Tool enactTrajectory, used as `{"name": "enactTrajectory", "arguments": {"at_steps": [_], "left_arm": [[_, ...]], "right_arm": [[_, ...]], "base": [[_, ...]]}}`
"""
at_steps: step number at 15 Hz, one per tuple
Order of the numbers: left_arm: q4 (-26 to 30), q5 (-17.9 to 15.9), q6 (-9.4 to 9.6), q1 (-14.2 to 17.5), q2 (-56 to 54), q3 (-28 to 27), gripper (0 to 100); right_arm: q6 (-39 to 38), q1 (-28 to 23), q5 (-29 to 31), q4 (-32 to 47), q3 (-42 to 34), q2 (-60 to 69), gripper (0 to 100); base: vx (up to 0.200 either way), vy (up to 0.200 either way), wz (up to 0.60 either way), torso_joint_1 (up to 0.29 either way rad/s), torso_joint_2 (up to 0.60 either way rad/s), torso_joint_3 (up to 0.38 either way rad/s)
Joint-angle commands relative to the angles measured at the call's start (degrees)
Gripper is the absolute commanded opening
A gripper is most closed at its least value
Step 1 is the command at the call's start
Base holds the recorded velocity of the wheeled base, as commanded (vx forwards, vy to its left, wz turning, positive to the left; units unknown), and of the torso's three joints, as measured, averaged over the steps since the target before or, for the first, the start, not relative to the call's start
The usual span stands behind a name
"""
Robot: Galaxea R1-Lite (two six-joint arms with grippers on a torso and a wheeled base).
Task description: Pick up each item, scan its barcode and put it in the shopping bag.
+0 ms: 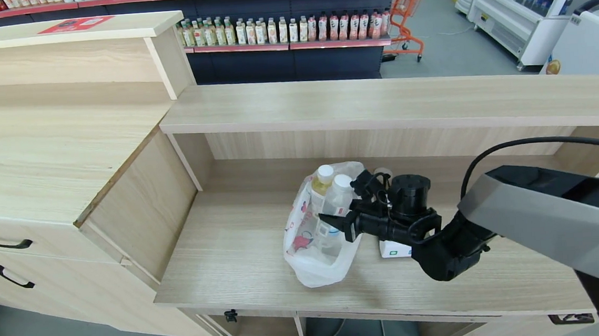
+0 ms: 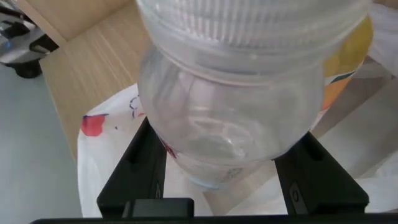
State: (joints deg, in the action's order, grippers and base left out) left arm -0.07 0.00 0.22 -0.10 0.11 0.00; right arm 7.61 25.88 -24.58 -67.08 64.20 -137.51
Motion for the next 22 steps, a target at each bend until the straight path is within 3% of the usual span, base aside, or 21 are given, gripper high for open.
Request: {"name": "enactTrajectory", "arguments": {"at_steps": [1, 5, 6, 9, 11, 14, 16, 18, 22], "left_arm": [[0.0, 0.0, 0.04, 0.0, 0.1, 0.0, 100], [0.0, 0.0, 0.04, 0.0, 0.1, 0.0, 100], [0.0, 0.0, -0.04, 0.0, 0.1, 0.0, 100], [0.0, 0.0, -0.04, 0.0, 0.1, 0.0, 100], [0.0, 0.0, -0.04, 0.0, 0.1, 0.0, 100], [0.0, 0.0, -0.04, 0.0, 0.0, 0.0, 100], [0.0, 0.0, -0.04, 0.0, 0.1, 0.0, 100], [0.0, 0.0, -0.04, 0.0, 0.0, 0.0, 100], [0.0, 0.0, -0.04, 0.0, 0.1, 0.0, 100]], "right_arm": [[1.6, 0.3, 0.9, -0.1, 0.7, -3.2, 0], [6.5, 0.5, 1.3, -0.4, 0.1, -4.0, 0], [6.5, 0.5, 1.3, -0.5, 0.1, -4.2, 100], [5.8, 0.5, 1.3, -0.6, 0.0, -2.9, 100], [1.1, 0.2, 1.3, -0.6, -2.2, 2.3, 100], [-9.5, -1.3, 1.2, -0.1, -12.6, 13.4, 100], [-11.2, -2.9, 1.3, -0.2, -18.5, 18.5, 100], [-11.1, -8.1, 1.2, 2.0, -25.8, 29.1, 100], [-8.8, -17.4, 1.7, 17.3, -36.5, 54.2, 100]], "base": [[0.0, 0.0, 0.0, 0.0, 0.0, 0.0], [0.0, 0.0, 0.0, 0.0, 0.0, 0.0], [0.0, 0.0, 0.0, 0.0, 0.0, 0.0], [0.0, 0.0, 0.0, 0.0, 0.0, 0.0], [0.0, 0.0, 0.0, 0.0, 0.0, 0.0], [0.0, 0.0, 0.0, 0.0, 0.0, 0.0], [0.0, 0.0, 0.0, 0.0, 0.0, 0.0], [0.0, 0.0, 0.0, 0.0, 0.0, 0.0], [0.0, 0.0, 0.0, 0.0, 0.0, 0.0]]}}
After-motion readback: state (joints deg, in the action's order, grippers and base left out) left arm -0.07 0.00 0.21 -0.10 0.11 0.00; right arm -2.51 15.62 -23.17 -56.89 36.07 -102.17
